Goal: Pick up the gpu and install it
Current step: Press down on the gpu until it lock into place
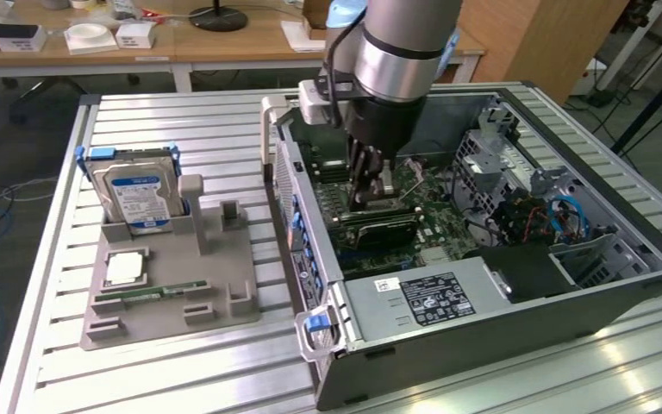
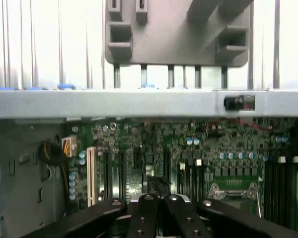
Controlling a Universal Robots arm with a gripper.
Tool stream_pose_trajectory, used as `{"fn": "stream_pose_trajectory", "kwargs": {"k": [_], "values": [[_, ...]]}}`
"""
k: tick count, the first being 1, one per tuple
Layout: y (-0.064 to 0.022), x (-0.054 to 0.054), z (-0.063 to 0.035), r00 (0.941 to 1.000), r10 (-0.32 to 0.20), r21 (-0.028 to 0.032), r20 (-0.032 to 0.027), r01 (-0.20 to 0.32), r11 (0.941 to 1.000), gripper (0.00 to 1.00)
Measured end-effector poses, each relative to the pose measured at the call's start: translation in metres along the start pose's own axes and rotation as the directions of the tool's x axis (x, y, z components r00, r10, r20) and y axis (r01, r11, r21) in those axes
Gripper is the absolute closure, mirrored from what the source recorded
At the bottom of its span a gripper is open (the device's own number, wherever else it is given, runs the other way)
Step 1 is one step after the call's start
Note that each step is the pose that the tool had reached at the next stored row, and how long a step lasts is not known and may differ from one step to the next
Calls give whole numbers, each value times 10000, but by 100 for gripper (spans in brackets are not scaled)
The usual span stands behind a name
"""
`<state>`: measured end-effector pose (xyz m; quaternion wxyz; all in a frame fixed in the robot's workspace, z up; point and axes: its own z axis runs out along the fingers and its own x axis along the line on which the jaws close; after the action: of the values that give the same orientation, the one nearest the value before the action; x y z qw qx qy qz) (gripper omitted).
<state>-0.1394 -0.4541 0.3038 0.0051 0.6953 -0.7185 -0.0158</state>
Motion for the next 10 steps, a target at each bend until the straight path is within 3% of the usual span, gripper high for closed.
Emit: {"fn": "stream_pose_trajectory", "kwargs": {"k": [10], "values": [[408,13,8,10000,-1,-2,2,1,10000,89]]}}
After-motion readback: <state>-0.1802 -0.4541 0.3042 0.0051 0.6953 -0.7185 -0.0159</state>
